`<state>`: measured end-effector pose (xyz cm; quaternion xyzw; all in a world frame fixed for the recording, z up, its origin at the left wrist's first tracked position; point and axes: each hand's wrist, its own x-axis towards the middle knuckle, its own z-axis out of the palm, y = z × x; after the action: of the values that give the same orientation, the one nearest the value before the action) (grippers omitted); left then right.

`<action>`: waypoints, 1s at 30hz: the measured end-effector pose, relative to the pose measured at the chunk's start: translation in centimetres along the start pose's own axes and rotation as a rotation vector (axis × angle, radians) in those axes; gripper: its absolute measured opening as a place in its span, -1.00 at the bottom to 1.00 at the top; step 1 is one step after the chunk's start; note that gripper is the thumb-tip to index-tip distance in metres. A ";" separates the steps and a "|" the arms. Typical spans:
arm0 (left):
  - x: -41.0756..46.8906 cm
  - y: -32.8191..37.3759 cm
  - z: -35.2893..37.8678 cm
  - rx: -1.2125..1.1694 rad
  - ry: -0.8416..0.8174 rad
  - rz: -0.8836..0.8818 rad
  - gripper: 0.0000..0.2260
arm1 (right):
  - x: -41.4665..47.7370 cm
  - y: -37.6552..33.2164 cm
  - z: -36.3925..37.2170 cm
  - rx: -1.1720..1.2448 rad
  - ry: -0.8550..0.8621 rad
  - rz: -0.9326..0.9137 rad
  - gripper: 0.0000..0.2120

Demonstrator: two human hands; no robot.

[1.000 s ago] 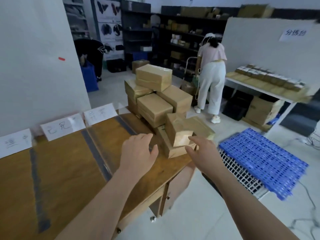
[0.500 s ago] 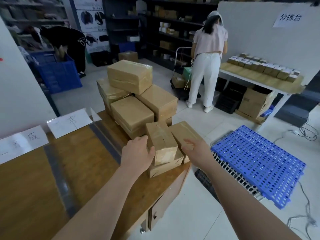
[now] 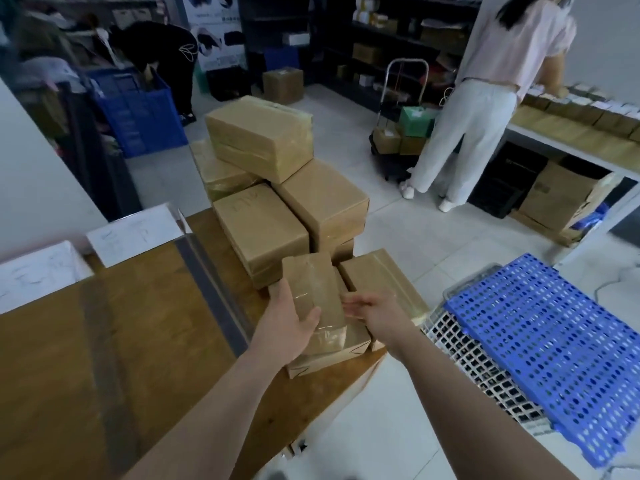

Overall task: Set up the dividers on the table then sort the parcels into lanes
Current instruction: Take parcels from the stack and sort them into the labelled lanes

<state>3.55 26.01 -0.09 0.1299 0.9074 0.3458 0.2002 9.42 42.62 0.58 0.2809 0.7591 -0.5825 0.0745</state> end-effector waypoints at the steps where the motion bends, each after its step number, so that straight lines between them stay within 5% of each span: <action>1: -0.1 0.1 0.3 -0.025 0.002 -0.024 -0.19 | 0.4 0.3 -0.2 0.007 -0.031 -0.004 -0.73; 5: -0.7 1.1 1.2 -0.056 -0.003 -0.200 0.08 | 1.7 1.0 -0.6 -0.078 -0.147 -0.044 -0.63; 10: -1.2 2.2 2.5 -0.018 0.088 -0.311 0.18 | 2.2 0.9 -1.6 -0.098 -0.254 -0.079 -0.60; 15: -2.2 2.4 3.5 -0.601 0.209 -0.306 -0.12 | 2.6 0.9 -3.1 -0.054 -0.269 -0.075 -0.65; 19: -2.7 2.7 4.4 -1.130 0.282 -0.419 -0.40 | 3.0 0.5 -4.6 0.202 -0.350 0.015 -0.73; 23: -3.2 3.7 5.4 -1.371 0.275 -0.374 -0.59 | 3.2 0.3 -5.7 0.234 -0.474 -0.007 -0.69; 25: -3.2 4.3 5.7 -1.343 0.288 -0.382 -0.61 | 3.5 0.2 -6.4 0.291 -0.480 -0.029 -0.65; 30: -3.4 5.5 5.9 -0.855 0.377 -0.294 -0.64 | 3.7 -0.3 -7.8 0.234 -0.383 -0.143 -0.44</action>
<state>9.78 32.12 0.53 -0.1586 0.7135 0.6728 0.1144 7.91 51.08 1.63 0.1177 0.6764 -0.7129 0.1426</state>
